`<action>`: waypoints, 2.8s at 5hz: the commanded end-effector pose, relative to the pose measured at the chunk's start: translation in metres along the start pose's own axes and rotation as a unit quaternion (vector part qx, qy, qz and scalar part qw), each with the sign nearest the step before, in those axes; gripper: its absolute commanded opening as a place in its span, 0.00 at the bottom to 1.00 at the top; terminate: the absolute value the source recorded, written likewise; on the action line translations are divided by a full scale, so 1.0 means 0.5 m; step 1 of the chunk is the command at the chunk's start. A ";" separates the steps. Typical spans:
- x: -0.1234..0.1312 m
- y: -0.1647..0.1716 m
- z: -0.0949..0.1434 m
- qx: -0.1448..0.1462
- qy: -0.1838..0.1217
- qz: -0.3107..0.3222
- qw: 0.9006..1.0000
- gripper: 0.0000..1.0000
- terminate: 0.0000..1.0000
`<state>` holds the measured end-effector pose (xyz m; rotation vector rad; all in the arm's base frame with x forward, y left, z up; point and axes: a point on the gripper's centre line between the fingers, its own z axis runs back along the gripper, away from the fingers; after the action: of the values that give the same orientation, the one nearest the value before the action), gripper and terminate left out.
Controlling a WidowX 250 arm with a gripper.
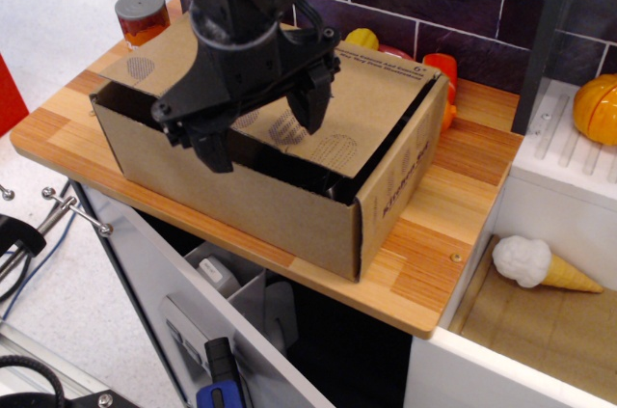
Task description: Open brown1fbox flap
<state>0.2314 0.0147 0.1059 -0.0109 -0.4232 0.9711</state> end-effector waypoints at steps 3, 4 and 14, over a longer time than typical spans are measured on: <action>0.013 -0.026 0.002 -0.109 -0.084 0.017 0.990 1.00 0.00; 0.032 -0.045 0.002 -0.121 -0.102 0.008 0.987 1.00 0.00; 0.213 -0.354 0.113 -0.147 -0.227 -0.071 0.960 1.00 0.00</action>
<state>0.4085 -0.0126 0.2081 0.0032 -0.9057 0.7741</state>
